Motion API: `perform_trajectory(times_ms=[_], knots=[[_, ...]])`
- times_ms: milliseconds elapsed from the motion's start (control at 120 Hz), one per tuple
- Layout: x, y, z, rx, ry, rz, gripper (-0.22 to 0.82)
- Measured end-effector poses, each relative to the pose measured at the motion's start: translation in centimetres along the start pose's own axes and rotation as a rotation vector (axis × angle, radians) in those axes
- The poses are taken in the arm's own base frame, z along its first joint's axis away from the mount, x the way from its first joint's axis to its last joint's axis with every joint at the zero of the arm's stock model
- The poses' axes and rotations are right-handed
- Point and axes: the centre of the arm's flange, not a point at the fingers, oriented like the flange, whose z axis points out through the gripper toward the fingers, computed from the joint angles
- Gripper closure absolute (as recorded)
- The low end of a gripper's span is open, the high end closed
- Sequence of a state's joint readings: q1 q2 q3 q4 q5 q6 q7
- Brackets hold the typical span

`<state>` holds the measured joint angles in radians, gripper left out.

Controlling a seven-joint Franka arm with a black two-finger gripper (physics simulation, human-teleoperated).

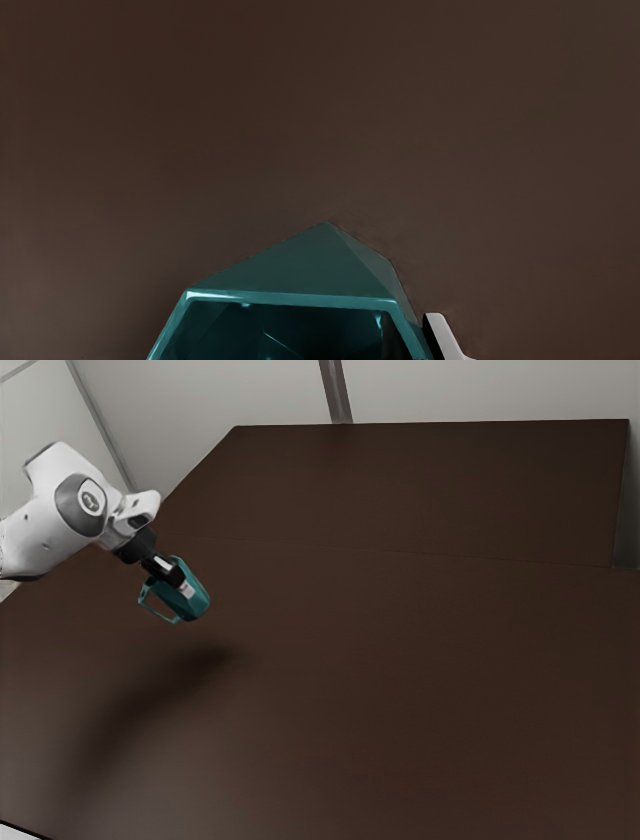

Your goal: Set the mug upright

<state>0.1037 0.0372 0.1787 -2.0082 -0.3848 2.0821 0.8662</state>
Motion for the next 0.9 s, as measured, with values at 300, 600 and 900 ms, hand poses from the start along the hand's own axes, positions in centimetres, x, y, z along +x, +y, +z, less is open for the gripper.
perform_trajectory(times_ms=[300,600,900], knots=[[10.6,16.7,7.2,0.154,-0.221,0.319,0.78],[10.4,14.2,7.2,0.203,-0.247,0.157,0.78],[5.3,13.4,9.9,0.219,-0.272,0.047,0.78]])
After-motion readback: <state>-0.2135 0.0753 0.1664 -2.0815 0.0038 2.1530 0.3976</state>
